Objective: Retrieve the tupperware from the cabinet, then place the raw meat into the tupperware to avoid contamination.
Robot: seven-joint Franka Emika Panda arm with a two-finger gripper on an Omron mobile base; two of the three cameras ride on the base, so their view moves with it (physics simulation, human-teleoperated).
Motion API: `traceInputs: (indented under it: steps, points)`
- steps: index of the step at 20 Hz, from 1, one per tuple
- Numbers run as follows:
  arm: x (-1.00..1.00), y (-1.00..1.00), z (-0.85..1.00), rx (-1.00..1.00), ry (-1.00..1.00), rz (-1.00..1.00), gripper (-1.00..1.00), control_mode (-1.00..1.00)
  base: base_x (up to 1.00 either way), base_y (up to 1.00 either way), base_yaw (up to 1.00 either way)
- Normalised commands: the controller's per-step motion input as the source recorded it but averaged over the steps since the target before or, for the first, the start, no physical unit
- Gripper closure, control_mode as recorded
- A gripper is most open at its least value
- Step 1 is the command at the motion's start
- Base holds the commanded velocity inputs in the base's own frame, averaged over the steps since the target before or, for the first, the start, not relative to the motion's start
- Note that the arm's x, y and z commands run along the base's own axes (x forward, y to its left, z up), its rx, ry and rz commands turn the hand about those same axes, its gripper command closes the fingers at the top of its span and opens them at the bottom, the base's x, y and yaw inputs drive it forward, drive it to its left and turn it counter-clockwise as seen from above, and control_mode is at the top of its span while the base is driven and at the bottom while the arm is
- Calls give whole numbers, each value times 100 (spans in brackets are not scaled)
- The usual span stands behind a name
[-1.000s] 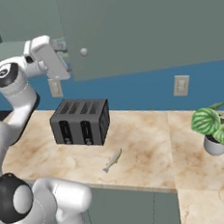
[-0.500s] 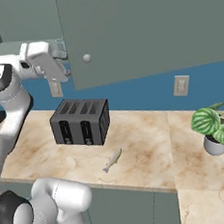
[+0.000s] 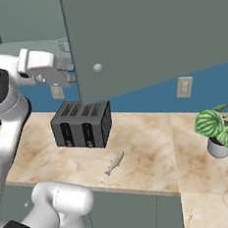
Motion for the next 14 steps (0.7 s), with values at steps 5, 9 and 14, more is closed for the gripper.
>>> traceInputs:
  steps: [5, 9, 14]
  points:
    - [-30, -100, -22, 4, -17, 5, -100, -100, 0, 0, 0]
    - [-15, -100, -31, 3, -18, 6, -100, -100, 0, 0, 0]
    - [-15, -100, -33, 3, -17, 5, -100, -100, 0, 0, 0]
